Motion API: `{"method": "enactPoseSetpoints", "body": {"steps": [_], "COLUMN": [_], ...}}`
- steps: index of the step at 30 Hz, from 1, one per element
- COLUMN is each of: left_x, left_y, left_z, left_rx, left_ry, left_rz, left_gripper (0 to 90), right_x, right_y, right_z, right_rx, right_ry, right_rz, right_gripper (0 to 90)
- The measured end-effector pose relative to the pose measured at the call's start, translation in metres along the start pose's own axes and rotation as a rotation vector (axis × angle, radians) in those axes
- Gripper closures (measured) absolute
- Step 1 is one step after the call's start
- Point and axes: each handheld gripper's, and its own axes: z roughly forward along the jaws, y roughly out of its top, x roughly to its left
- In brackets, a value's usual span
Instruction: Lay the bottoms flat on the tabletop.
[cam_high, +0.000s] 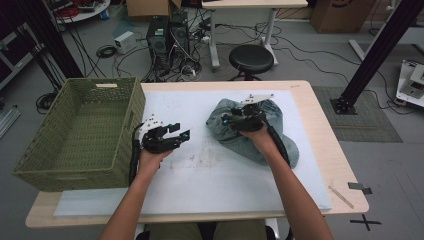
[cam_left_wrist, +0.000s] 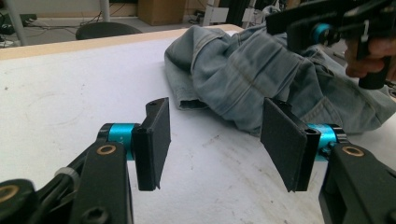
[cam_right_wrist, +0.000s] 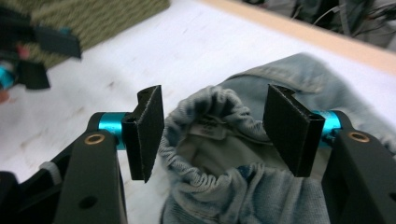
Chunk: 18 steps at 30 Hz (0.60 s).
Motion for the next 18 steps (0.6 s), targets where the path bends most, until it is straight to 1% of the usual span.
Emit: {"method": "enactPoseSetpoints", "body": {"steps": [3,5,6,7,9,11,12,13,14,15,16,17,18], "left_x": [0.000,0.000,0.000,0.001,0.001,0.002,0.002,0.002,0.002,0.002,0.002,0.002,0.002], "left_y": [0.000,0.000,0.000,0.000,0.000,0.000,0.001,0.001,0.001,0.001,0.001,0.001,0.001], "left_z": [-0.001,-0.001,-0.002,-0.002,-0.002,-0.003,-0.003,-0.003,-0.003,-0.003,-0.003,-0.003,-0.003], "left_rx": [0.000,-0.001,-0.003,-0.003,-0.007,-0.004,-0.005,-0.004,-0.003,-0.003,-0.003,-0.003,-0.002], "left_ry": [0.000,0.000,0.002,0.003,0.006,0.006,0.007,0.007,0.007,0.007,0.008,0.008,0.007], "left_rz": [0.001,0.000,-0.001,-0.001,-0.006,-0.001,-0.001,-0.001,-0.001,-0.001,-0.001,-0.001,-0.001], "left_gripper": [43.0,43.0,43.0,43.0,43.0,43.0,43.0,43.0,43.0,43.0,43.0,43.0,43.0], "right_x": [0.008,0.014,0.016,0.019,0.026,0.033,0.035,0.037,0.037,0.037,0.036,0.034,0.032], "right_y": [-0.004,-0.007,-0.008,-0.010,-0.014,-0.017,-0.018,-0.018,-0.017,-0.015,-0.013,-0.010,-0.007], "right_z": [0.012,0.018,0.020,0.022,0.027,0.030,0.031,0.031,0.029,0.025,0.018,0.010,0.001], "right_rx": [0.049,0.080,0.092,0.113,0.155,0.183,0.190,0.190,0.179,0.158,0.126,0.087,0.046], "right_ry": [0.054,0.089,0.100,0.118,0.147,0.161,0.176,0.187,0.193,0.192,0.191,0.187,0.161], "right_rz": [-0.017,-0.031,-0.036,-0.053,-0.094,-0.146,-0.157,-0.164,-0.164,-0.160,-0.143,-0.135,-0.138], "right_gripper": [43.9,44.4,46.4,50.6,55.6,64.7,65.8,65.7,64.4,59.9,57.4,55.4,51.2]}}
